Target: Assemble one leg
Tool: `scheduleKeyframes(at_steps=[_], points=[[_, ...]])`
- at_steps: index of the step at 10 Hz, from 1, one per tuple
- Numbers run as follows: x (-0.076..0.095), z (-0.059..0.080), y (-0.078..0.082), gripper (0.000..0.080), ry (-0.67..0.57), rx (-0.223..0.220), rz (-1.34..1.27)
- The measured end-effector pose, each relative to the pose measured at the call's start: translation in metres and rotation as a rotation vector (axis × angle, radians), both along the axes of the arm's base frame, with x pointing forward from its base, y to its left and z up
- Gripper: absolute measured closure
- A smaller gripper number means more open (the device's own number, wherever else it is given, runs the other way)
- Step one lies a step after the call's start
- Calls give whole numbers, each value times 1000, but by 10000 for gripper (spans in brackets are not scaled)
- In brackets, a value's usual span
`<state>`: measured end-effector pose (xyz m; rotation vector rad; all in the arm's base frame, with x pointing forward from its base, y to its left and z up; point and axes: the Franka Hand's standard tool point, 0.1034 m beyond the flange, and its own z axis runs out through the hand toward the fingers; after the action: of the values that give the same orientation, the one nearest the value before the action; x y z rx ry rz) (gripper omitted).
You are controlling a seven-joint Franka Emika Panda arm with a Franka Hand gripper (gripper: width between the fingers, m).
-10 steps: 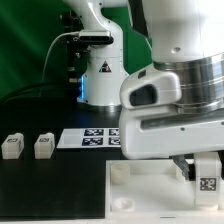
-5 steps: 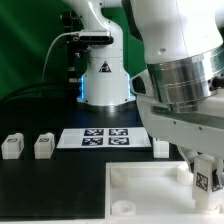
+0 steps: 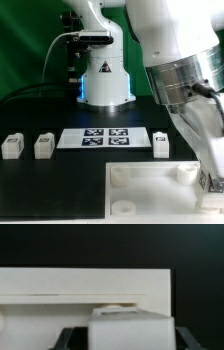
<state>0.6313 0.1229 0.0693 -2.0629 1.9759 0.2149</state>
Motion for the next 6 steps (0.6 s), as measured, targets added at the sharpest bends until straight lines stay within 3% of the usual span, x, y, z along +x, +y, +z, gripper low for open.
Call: scheduleKeyframes(at_steps=[1, 2, 3, 4, 5, 6], points=[[-1, 0, 0, 424, -17, -6, 61], [-2, 0, 0, 424, -41, -19, 163], [-3, 1, -3, 236, -80, -47, 383], [-1, 5, -2, 236, -105, -76, 545], [-1, 4, -3, 161, -142, -82, 654], [-1, 3, -3, 153, -170, -88, 751]])
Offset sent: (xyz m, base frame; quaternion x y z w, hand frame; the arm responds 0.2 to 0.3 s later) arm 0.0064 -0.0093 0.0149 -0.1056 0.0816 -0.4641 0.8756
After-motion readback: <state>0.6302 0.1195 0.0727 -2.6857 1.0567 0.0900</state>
